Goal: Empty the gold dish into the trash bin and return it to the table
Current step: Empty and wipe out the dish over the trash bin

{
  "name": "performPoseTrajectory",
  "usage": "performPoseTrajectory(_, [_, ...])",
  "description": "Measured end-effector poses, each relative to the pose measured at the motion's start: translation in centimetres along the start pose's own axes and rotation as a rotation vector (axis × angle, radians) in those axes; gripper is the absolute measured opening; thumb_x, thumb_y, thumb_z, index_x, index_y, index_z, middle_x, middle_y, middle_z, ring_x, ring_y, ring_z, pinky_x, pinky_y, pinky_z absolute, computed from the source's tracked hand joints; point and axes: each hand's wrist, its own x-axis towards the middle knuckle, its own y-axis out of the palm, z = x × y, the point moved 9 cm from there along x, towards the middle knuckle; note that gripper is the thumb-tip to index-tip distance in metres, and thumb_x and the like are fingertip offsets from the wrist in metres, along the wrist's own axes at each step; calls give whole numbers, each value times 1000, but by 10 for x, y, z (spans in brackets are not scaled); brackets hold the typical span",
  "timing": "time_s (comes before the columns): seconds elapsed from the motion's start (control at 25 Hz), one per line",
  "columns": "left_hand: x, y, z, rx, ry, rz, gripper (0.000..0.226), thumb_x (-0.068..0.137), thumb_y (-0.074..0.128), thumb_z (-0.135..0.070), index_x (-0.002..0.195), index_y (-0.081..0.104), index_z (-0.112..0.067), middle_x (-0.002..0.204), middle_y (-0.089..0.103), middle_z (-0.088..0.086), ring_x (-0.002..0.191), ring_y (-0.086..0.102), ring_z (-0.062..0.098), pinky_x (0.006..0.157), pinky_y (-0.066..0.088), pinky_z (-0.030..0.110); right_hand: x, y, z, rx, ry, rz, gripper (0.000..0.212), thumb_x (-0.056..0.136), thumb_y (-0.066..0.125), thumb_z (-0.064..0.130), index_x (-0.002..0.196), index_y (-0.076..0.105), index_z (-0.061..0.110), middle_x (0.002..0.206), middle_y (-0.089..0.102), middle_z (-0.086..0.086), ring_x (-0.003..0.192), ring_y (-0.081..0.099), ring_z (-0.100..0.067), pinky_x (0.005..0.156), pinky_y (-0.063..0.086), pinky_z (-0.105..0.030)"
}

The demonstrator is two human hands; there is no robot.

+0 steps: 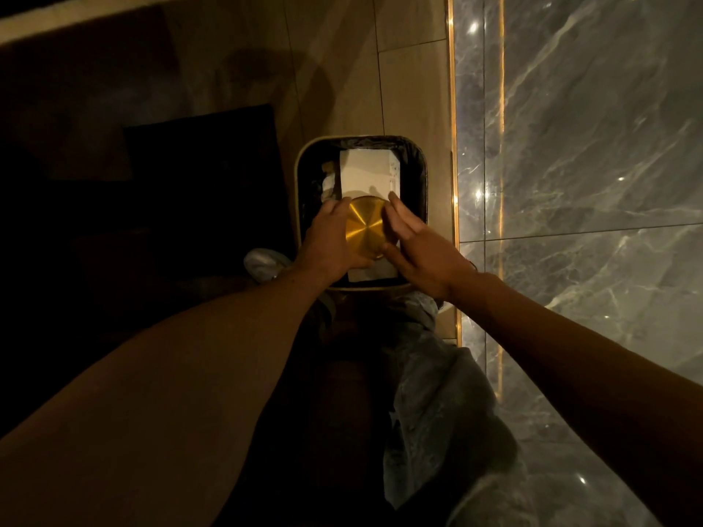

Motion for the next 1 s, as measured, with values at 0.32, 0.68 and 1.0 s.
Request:
performPoseTrajectory(0.32, [5,12,18,-412,-190,73,107,31,90,-53,128,58,-21,123,65,-1,113,60,17,98,53,40,-3,-30,-19,789,266,-109,39,97,50,4,130,51,24,121,62,2,113,56,-9,100,42,-28])
performPoseTrajectory(0.68, [2,26,7,-809,-344,227,68,57,77,-65,104,73,-16,114,72,3,111,64,18,107,45,40,-4,-48,-33,800,329,-195,19,95,58,22,109,67,13,100,67,-6,94,64,-6,83,52,-23])
performPoseTrajectory(1.0, [-2,7,-8,-905,-426,28,26,97,53,-26,118,64,-15,117,62,3,118,57,22,104,46,37,-23,-47,-47,862,543,-302,39,94,55,42,114,59,8,109,66,-11,101,67,-28,90,56,-47])
